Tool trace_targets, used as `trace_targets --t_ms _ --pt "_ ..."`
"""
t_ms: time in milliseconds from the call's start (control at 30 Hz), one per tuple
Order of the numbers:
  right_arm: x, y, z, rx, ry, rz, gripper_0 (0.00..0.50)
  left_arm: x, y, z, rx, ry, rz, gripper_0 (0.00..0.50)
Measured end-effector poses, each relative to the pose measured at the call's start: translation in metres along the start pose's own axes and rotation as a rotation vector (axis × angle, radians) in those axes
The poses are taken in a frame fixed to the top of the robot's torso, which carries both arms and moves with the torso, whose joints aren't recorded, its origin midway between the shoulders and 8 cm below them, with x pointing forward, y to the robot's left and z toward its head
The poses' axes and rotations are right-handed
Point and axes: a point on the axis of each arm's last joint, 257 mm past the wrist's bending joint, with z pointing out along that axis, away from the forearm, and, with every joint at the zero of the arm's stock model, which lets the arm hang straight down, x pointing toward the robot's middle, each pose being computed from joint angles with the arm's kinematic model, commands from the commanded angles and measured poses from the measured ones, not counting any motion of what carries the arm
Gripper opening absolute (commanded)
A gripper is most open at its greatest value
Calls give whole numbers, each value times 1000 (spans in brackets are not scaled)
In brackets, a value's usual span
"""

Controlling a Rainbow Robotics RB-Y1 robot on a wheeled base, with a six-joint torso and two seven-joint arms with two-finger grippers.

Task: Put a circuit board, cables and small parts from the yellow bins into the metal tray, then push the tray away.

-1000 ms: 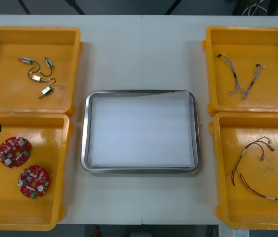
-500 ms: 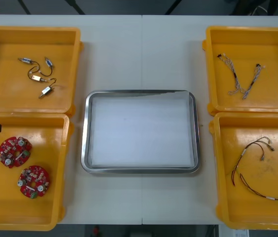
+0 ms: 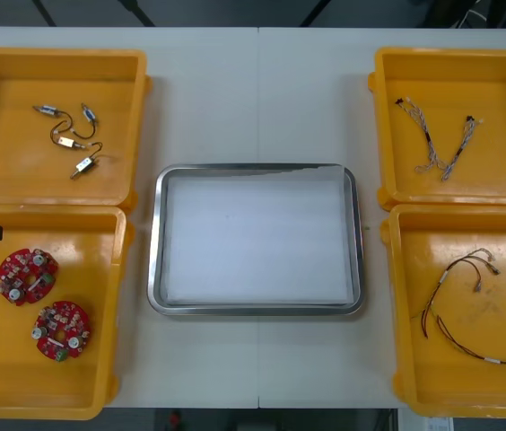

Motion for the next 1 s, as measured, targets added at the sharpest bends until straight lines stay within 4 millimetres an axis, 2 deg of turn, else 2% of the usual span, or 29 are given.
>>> trace_targets --t_ms 1000 --pt "0 0 0 0 0 0 500 0 0 0 0 0 0 500"
